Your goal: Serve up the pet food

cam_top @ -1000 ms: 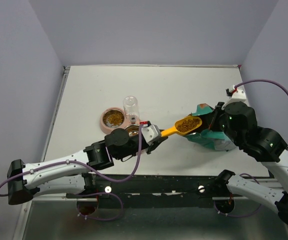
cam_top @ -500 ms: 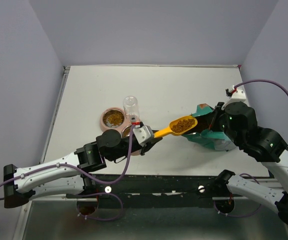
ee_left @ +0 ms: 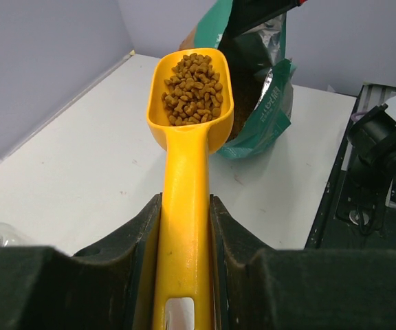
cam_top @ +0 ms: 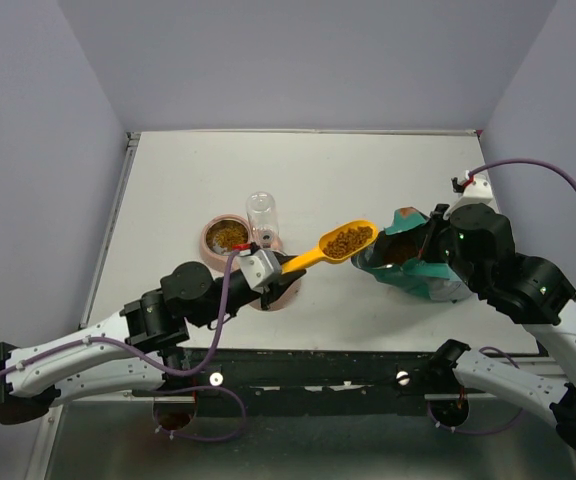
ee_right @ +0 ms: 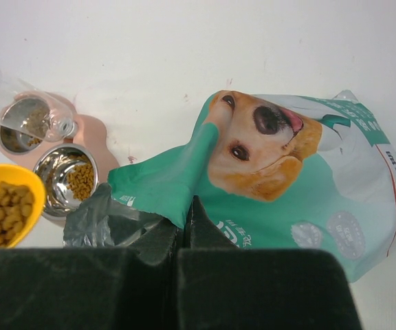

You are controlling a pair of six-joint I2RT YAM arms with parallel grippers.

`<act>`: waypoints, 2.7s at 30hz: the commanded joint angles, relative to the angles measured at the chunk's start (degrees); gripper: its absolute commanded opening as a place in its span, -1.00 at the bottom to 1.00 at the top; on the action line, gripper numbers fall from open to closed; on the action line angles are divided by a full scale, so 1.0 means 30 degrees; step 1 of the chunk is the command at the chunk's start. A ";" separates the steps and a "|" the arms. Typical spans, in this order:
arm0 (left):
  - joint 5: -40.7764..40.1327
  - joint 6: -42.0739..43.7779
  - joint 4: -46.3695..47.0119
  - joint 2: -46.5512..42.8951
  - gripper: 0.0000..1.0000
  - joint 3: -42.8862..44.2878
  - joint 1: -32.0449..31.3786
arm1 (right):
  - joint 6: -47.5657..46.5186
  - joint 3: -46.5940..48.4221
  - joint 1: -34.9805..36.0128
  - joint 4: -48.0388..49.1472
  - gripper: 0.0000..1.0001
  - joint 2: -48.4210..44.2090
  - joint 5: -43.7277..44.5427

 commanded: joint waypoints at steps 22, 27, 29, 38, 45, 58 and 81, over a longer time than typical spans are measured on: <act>-0.5413 -0.2516 -0.5011 -0.7055 -1.00 -0.4507 -0.0090 | -0.0715 0.0849 0.0130 0.2406 -0.99 -0.0330 0.0485; -0.6263 -0.3219 -0.5596 -0.8168 -1.00 -0.5561 -0.0090 | -0.0627 0.0790 0.0130 0.2406 -0.99 -0.0330 0.0426; -0.6496 -0.3657 -0.6064 -0.8548 -1.00 -0.5797 -0.0090 | -0.0598 0.0790 0.0101 0.2435 -0.99 -0.0330 0.0426; -0.7581 -0.4391 -0.6418 -0.9253 -1.00 -0.6149 -0.0119 | -0.0568 0.0878 0.0130 0.2406 -0.99 -0.0213 0.0426; -0.8899 -0.5008 -0.5893 -0.9459 -1.00 -0.6764 -0.0090 | -0.0597 0.0878 0.0130 0.2406 -0.99 -0.0154 0.0368; -1.0277 -0.6090 -0.3401 -0.7466 -1.00 -0.7965 -0.0090 | -0.0802 0.0878 0.0130 0.2464 -0.99 -0.0300 0.0309; -1.0365 -0.9312 -0.6006 -0.8872 -1.00 -0.7702 -0.0148 | -0.0802 0.0673 0.0130 0.2640 -0.99 -0.0330 0.0280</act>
